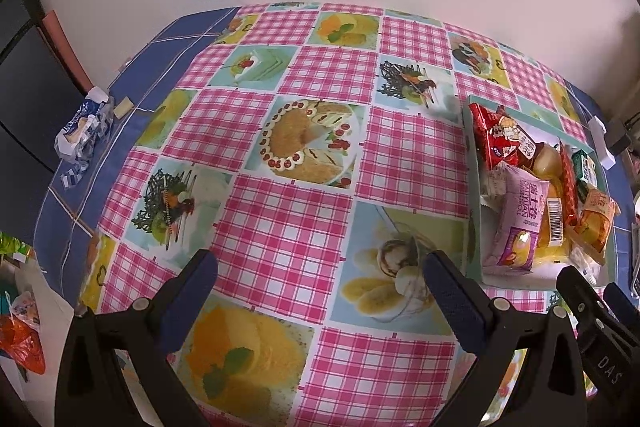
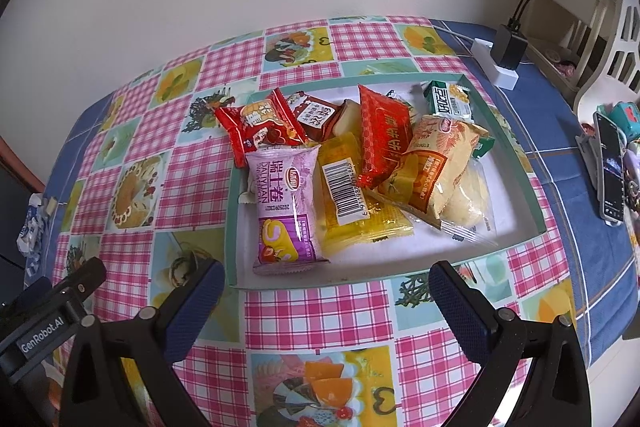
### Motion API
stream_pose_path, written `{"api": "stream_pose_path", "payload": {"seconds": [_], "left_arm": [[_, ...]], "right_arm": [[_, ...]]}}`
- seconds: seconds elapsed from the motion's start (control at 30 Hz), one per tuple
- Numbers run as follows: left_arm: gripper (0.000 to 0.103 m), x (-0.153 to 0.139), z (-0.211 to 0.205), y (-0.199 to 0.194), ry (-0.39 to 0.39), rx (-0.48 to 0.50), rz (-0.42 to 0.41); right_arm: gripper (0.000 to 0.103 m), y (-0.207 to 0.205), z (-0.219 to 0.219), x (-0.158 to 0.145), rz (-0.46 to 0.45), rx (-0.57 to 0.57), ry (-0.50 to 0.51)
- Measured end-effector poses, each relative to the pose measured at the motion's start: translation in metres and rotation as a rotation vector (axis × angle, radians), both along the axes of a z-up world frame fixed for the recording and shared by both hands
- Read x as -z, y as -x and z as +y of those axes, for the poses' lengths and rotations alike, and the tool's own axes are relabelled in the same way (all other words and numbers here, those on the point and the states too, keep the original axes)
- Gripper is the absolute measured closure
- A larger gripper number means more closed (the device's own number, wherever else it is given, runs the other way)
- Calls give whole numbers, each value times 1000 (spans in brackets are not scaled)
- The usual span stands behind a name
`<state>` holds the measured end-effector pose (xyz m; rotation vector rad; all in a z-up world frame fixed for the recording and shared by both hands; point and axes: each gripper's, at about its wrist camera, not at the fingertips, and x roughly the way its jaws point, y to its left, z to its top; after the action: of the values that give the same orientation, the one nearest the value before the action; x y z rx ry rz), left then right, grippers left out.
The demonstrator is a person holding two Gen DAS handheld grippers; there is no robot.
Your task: Organize snacks
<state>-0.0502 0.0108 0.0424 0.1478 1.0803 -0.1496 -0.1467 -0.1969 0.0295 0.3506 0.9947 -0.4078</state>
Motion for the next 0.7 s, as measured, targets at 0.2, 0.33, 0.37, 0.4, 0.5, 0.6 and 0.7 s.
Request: {"api": "stream_pose_path", "payload": {"seconds": [0.2, 0.33, 0.37, 0.4, 0.5, 0.6, 0.7], "left_arm": [[0, 0, -1, 0, -4, -2, -4], [0, 0, 1, 0, -12, -12, -1], [0, 0, 1, 0, -12, -11, -1], [0, 0, 1, 0, -13, -9, -2], [0, 0, 0, 0, -17, -8, -3], [0, 0, 0, 0, -16, -10, -3], [0, 0, -1, 0, -18, -5, -7]], "right_arm": [[0, -1, 0, 0, 4, -2, 0], [0, -1, 0, 0, 4, -5, 1], [0, -1, 0, 0, 4, -6, 2], [0, -1, 0, 1, 5, -7, 2], [0, -1, 0, 1, 5, -7, 3], [0, -1, 0, 1, 5, -7, 2], [0, -1, 1, 1, 5, -8, 3]]}}
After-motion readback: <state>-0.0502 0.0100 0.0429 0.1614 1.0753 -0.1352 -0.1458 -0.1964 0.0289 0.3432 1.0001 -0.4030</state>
